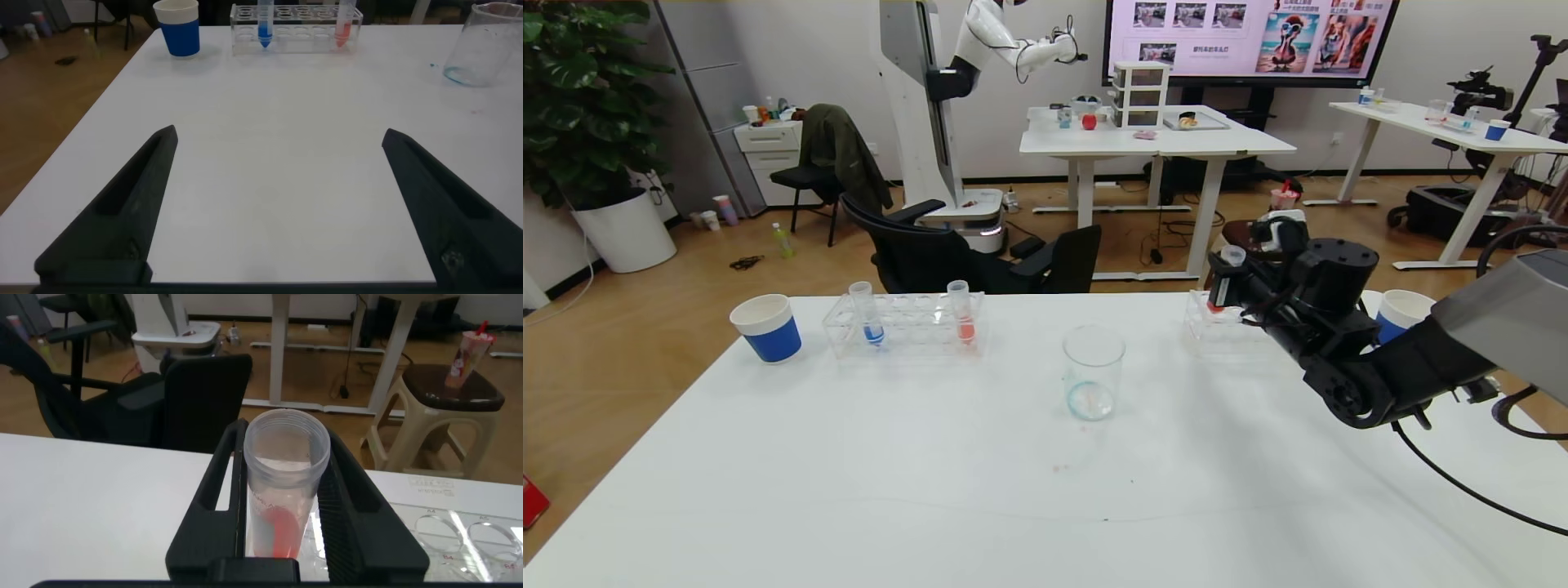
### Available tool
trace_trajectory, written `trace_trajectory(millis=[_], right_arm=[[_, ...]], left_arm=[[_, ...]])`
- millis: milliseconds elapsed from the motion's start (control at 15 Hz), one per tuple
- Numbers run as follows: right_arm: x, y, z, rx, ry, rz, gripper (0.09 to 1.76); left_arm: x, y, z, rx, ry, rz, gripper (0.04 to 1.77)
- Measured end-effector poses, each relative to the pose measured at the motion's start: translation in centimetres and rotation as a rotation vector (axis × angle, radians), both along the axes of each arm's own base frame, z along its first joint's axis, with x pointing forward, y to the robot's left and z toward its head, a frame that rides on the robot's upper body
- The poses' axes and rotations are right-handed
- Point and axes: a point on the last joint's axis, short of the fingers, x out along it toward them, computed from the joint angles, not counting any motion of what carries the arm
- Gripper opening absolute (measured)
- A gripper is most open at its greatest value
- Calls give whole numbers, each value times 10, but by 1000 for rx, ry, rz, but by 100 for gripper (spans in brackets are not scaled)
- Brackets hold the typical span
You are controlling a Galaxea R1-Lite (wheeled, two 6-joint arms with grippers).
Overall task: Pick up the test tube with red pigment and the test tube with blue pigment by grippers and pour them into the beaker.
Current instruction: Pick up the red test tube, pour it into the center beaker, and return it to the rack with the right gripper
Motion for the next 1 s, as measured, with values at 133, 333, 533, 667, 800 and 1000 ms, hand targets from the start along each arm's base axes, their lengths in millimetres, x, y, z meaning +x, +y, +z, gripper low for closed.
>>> trace_trajectory(millis=[133,333,533,667,800,1000], right_arm=[[-3,-1,15,-3,-2,19,52],[-7,4,32,-8,3,122,52],[-15,16,44,-13,-13,331,52],[-20,28,49,-29,-35,445,52],[-22,39,51,-110,-79,507,52],[-21,53,47,-226,-219,596,52]], left_arm=[[0,0,0,0,0,0,174],[0,0,0,0,0,0,174],[0,0,0,0,0,0,174],[0,0,0,0,0,0,174],[0,0,0,0,0,0,174],[0,0,0,0,0,0,174]])
